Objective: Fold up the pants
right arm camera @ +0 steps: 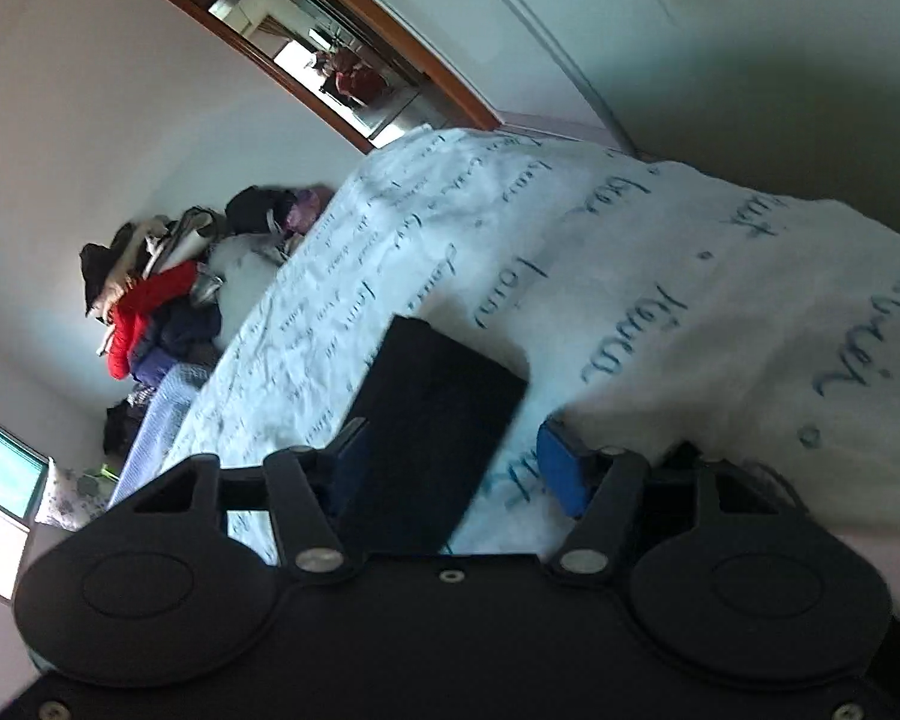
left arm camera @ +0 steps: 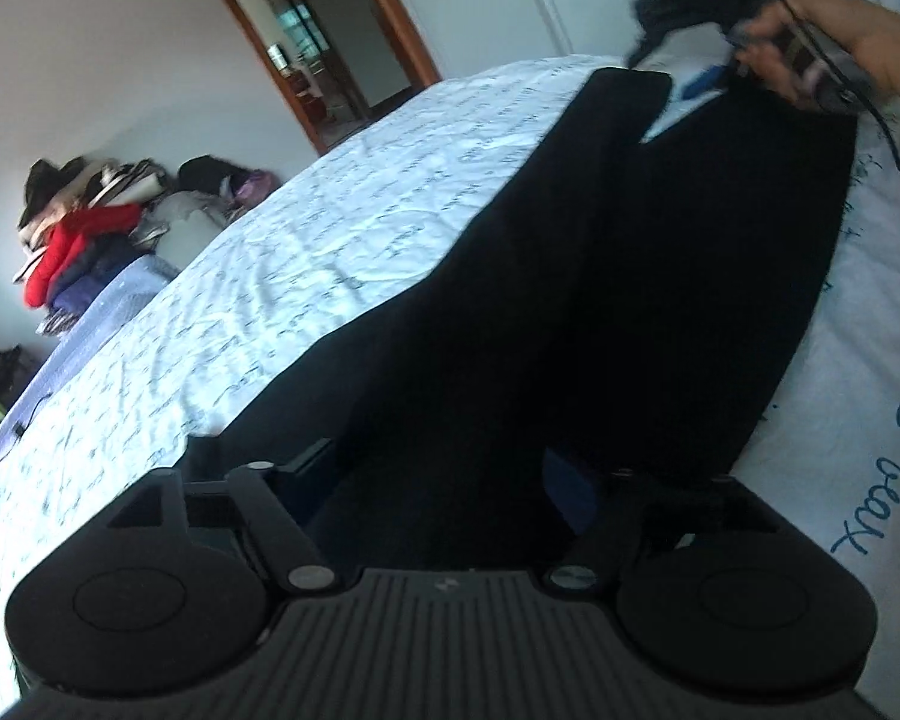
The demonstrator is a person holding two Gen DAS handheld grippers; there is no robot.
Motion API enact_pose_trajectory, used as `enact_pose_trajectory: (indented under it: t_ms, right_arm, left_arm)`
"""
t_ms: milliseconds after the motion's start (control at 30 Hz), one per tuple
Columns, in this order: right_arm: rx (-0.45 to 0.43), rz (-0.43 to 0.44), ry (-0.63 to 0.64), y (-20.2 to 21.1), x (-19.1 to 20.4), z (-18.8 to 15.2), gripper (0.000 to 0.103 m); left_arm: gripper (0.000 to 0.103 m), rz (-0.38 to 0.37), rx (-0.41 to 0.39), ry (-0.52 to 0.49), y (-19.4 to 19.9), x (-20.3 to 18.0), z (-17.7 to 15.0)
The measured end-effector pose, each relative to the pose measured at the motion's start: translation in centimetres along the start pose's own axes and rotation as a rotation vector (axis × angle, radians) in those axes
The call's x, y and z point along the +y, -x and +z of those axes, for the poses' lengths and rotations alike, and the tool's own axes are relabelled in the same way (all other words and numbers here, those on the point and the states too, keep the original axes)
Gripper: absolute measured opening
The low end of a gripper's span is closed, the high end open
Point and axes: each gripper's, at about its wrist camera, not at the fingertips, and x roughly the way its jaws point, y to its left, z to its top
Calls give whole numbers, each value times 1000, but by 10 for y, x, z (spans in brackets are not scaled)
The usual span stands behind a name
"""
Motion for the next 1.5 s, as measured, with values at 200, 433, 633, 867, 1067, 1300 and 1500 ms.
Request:
enact_pose_trajectory:
  t_ms: [200,433,633,867,1067,1300,1500]
  right_arm:
    - [-11,-21,-23,-6,3,1,9]
    - [-116,65,34,41,41,10,8]
    - [-186,166,109,84,82,19,8]
    - [-233,142,215,110,100,20,8]
    - [-193,117,194,99,97,29,8]
    - [-253,99,240,126,83,15,8]
    - [-128,-23,71,117,10,0,8]
  left_arm:
    - [64,-31,-16,-9,-8,-7,5]
    - [63,-51,-40,-38,-12,-11,8]
    - [55,-62,-52,-18,-19,-10,12]
    - [14,-96,-70,72,-17,0,18]
    - [14,-78,-78,164,-16,23,26]
    - [14,-113,-78,176,-2,26,26]
    - [14,-158,-43,99,-3,0,12]
